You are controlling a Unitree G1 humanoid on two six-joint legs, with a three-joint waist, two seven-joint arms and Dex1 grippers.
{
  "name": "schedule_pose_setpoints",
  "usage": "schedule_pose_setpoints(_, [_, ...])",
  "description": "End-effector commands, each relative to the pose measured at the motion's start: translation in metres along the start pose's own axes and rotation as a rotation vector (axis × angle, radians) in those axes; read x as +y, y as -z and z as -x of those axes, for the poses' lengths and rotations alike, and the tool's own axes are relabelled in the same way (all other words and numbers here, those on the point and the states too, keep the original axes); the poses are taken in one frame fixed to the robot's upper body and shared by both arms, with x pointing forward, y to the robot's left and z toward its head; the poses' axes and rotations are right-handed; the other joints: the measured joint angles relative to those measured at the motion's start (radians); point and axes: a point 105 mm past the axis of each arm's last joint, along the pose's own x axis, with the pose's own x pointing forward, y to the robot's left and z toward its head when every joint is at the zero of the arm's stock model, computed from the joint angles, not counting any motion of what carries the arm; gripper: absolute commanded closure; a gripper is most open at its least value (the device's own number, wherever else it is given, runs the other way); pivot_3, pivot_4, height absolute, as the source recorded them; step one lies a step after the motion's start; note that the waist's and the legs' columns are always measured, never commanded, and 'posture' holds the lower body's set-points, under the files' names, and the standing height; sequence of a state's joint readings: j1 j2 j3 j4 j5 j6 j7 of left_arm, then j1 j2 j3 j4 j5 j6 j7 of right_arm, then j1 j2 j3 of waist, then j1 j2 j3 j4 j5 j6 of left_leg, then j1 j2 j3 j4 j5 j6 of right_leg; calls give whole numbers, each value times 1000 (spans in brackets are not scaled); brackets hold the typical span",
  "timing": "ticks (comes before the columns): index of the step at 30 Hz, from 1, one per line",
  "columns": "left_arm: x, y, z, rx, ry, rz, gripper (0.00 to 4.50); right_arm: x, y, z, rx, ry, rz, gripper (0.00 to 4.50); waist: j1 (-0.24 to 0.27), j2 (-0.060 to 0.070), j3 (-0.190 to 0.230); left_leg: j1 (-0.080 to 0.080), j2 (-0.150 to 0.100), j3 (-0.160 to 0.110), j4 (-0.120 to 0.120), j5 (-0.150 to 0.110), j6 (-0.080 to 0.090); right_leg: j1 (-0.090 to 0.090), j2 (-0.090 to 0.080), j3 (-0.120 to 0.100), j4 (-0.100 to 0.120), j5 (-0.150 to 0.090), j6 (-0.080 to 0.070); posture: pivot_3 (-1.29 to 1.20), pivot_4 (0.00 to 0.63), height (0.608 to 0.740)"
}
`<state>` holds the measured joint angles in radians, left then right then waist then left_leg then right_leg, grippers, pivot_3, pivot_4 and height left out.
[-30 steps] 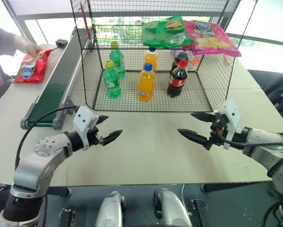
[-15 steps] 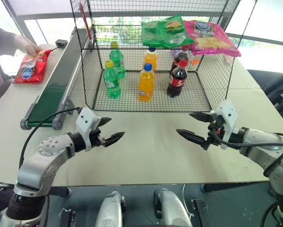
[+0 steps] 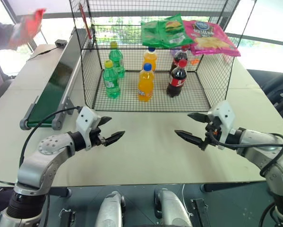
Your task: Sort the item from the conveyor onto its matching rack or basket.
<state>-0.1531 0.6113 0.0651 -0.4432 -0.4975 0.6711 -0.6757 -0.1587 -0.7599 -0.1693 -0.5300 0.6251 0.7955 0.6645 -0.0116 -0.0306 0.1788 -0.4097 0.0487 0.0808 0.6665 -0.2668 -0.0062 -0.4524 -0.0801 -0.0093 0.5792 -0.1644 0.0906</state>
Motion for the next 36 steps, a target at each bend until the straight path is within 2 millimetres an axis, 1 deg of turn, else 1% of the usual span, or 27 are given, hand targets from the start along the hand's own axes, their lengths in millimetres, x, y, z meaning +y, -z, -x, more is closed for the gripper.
schedule_pose_setpoints(1, [-1,-9,4,-32,1,-20,252,-2,-9,1,-37,12,31,0,0,0,0,0,0,0,0,0,0,0,0,0,0,0,0,0,150,740])
schedule_pose_setpoints(16, [-2,-9,1,-25,13,-30,252,-3,-8,-1,-38,13,33,0,0,0,0,0,0,0,0,0,0,0,0,0,0,0,0,0,150,740])
schedule_pose_setpoints(23, [1,-11,0,-36,0,-33,252,-6,-9,-3,-43,23,36,0,0,0,0,0,0,0,0,0,0,0,0,0,0,0,0,0,150,740])
schedule_pose_setpoints(36, [1,-12,2,-30,1,-37,252,-8,-8,-4,-41,31,39,0,0,0,0,0,0,0,0,0,0,0,0,0,0,0,0,0,150,740])
